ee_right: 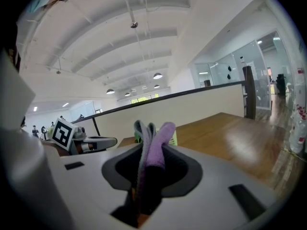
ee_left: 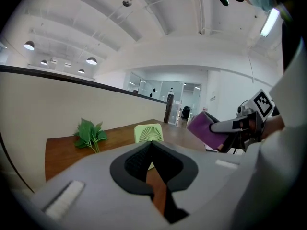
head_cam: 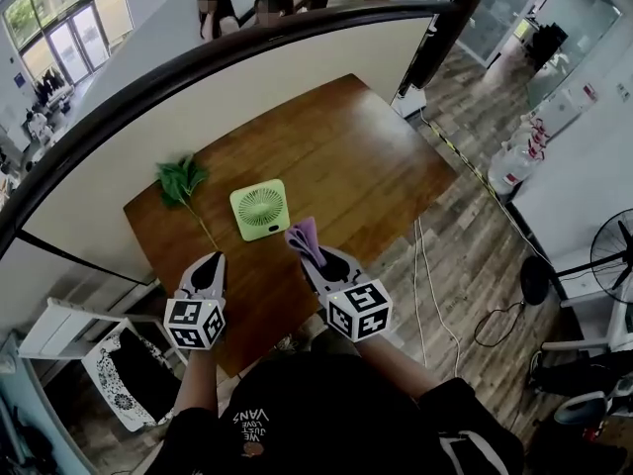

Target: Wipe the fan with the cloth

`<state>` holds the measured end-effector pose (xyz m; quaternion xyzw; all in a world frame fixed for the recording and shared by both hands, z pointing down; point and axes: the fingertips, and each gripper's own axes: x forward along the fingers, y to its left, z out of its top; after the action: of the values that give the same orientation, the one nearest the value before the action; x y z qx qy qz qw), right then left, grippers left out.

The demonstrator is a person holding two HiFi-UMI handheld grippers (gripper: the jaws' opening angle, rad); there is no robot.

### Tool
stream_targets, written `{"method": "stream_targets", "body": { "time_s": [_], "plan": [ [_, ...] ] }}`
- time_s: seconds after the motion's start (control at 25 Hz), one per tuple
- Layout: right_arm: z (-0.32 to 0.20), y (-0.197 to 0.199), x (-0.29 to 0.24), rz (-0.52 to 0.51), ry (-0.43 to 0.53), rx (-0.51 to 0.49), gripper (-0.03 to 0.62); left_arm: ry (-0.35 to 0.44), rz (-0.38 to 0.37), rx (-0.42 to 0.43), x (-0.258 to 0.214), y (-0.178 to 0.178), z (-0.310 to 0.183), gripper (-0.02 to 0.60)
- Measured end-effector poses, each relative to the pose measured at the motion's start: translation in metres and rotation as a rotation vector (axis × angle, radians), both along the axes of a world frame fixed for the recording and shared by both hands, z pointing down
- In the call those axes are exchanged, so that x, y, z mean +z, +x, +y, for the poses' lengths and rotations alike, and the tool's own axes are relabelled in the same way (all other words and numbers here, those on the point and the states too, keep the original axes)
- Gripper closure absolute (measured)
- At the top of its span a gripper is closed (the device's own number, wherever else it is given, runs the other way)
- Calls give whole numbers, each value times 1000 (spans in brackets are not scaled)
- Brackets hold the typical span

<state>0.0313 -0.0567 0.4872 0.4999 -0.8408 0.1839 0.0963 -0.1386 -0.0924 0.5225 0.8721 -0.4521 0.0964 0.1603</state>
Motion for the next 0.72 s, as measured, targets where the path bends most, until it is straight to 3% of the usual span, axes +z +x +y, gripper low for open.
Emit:
{"method": "stream_targets", "body": {
  "time_s": [0.36,0.72],
  "plan": [
    [-40,-18,20,10,-44,-120,491,-77,-13,-7,41,-1,-36,569],
    [-74,-37,31,42,-68,-302,491,-159,-23,-28,77,5,-59,566]
  ]
}}
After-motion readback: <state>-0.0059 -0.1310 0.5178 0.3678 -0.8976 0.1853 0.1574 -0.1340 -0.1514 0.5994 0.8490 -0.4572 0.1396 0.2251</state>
